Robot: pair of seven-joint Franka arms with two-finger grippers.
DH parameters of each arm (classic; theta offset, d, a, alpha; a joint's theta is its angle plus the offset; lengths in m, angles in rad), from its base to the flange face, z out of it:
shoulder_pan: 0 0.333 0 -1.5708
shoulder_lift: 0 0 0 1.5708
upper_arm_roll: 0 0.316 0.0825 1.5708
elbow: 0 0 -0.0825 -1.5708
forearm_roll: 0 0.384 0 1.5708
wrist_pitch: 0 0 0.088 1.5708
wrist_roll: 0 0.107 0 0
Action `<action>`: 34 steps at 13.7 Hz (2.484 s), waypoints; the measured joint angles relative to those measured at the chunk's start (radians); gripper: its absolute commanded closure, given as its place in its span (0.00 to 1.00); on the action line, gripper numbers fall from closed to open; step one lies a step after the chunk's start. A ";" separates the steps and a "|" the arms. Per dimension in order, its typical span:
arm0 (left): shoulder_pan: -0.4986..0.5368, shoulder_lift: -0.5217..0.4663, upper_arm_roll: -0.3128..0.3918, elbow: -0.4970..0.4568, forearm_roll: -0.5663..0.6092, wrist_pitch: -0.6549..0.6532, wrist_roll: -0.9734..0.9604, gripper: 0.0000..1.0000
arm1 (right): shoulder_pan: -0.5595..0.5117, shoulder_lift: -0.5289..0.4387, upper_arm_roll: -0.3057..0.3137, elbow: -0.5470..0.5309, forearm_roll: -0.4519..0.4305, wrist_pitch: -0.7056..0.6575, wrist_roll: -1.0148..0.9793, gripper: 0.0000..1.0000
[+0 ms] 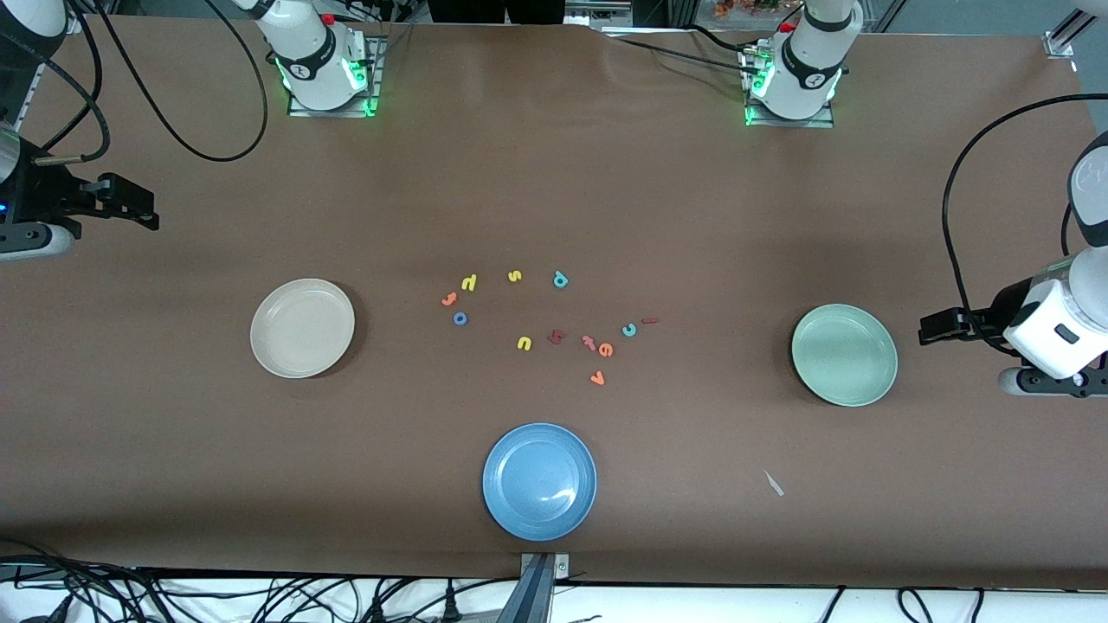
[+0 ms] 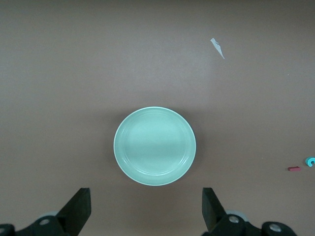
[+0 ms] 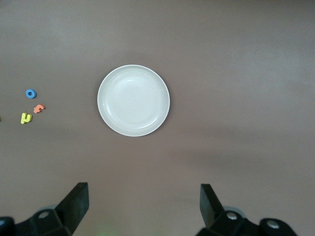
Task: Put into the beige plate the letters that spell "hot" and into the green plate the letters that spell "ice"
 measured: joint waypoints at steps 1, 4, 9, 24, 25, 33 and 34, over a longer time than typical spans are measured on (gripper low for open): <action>0.000 0.000 0.000 0.000 0.000 0.000 0.000 0.01 | 0.000 0.000 0.000 -0.001 0.000 -0.003 0.001 0.00; 0.000 0.000 0.000 0.000 0.000 0.000 0.000 0.01 | 0.000 0.004 -0.001 -0.003 -0.004 -0.007 0.001 0.00; 0.000 0.000 0.000 0.000 0.000 0.000 0.000 0.01 | 0.000 0.004 -0.002 -0.002 -0.004 -0.005 0.007 0.00; 0.000 -0.002 -0.001 0.000 0.000 0.000 0.000 0.01 | 0.000 0.005 -0.002 -0.001 -0.004 -0.005 0.010 0.00; 0.000 -0.002 -0.001 0.000 0.000 0.000 0.000 0.01 | 0.000 0.005 -0.002 -0.001 -0.004 -0.005 0.011 0.00; 0.000 -0.002 -0.001 -0.004 0.000 0.000 0.000 0.01 | 0.000 0.005 -0.003 -0.001 -0.004 -0.005 0.013 0.00; 0.000 -0.002 -0.001 -0.004 0.000 0.000 0.000 0.01 | 0.000 0.005 -0.003 -0.001 -0.004 -0.005 0.013 0.00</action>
